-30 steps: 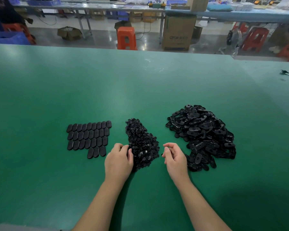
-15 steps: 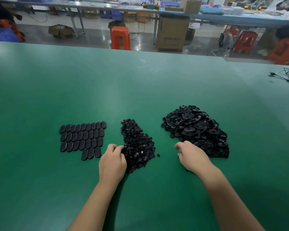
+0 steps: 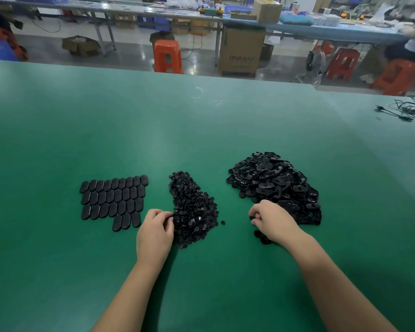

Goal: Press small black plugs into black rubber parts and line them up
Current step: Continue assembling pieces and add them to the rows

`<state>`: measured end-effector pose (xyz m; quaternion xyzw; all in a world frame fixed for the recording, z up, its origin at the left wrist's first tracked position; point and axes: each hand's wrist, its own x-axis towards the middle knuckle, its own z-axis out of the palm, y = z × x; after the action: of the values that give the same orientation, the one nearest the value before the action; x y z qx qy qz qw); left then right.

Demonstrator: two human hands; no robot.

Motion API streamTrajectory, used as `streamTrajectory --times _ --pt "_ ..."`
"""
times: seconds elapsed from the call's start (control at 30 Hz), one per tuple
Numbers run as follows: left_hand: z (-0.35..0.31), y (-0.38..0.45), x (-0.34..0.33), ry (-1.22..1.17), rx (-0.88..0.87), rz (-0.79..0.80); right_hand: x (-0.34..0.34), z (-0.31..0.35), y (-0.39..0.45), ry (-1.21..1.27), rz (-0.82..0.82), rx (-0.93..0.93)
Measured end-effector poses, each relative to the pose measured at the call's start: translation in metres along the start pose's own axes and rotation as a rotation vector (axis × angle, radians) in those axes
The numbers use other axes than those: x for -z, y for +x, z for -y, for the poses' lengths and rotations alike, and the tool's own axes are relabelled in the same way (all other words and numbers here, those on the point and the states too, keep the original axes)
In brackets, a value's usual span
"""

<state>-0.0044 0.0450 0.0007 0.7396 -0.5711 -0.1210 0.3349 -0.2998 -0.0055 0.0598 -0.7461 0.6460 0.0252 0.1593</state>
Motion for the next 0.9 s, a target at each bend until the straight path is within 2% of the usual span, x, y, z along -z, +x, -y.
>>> streamTrajectory --times 0.07,0.13,0.3,0.47,0.63,0.9 --pt "0.0 0.001 0.001 -0.006 0.005 0.0 0.002 0.003 -0.003 0.136 -0.09 0.015" --pt "-0.001 0.001 0.001 -0.007 0.006 0.002 0.003 0.01 -0.008 0.411 -0.16 0.02" --pt "-0.001 0.001 0.0 -0.008 0.008 -0.012 -0.012 0.037 -0.018 1.064 -0.174 -0.048" --pt "0.0 0.001 -0.002 -0.011 -0.004 -0.029 -0.046 0.063 -0.018 1.356 -0.242 -0.151" --pt "0.0 0.001 -0.003 -0.005 -0.005 -0.02 -0.067 0.075 -0.019 1.315 -0.293 -0.08" --pt "-0.004 0.002 0.0 0.025 0.034 -0.003 -0.078 0.075 -0.025 1.211 -0.341 -0.067"
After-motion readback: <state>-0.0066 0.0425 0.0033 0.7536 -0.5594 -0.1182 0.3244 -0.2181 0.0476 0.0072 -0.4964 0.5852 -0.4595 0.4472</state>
